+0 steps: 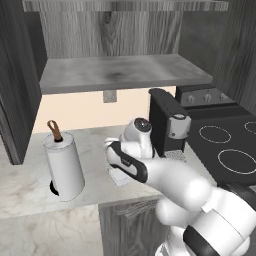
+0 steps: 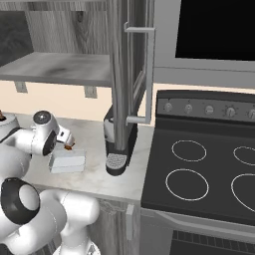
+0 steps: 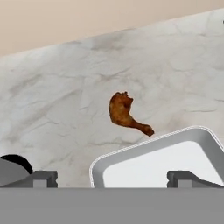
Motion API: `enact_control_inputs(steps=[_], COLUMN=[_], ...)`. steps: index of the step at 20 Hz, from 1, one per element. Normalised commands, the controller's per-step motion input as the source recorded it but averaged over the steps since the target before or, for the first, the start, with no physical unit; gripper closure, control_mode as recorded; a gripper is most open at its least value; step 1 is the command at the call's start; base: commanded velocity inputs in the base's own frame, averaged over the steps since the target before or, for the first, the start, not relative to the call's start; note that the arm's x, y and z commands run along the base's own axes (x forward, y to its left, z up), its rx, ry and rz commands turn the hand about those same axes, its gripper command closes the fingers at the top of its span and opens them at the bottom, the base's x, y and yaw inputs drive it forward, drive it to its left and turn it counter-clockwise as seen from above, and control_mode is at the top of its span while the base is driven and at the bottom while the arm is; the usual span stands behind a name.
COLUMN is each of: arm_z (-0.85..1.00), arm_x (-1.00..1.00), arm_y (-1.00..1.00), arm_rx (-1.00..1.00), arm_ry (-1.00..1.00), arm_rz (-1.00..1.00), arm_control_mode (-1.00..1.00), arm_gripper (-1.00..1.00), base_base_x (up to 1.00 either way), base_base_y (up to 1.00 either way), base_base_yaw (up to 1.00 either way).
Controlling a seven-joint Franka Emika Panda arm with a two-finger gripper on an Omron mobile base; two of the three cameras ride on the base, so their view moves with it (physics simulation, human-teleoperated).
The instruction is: Retrieve the tupperware from the cabinet, then place the raw meat into the tupperware to avoid contamination.
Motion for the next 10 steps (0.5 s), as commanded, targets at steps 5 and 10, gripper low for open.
enact_control_inputs(steps=[5, 10], arm_z=[0.01, 0.00], arm_x=[0.15, 0.22], arm_y=[-0.11, -0.06], arm_rx=[-0.07, -0.03], arm_ry=[0.09, 0.02], arm_rz=[0.00, 0.00], arm_control_mode=[-1.00, -1.00], arm_gripper=[-1.00, -1.00], base_base_x=[0.00, 0.00], base_base_y=[0.00, 0.00], base_base_yaw=[0.00, 0.00])
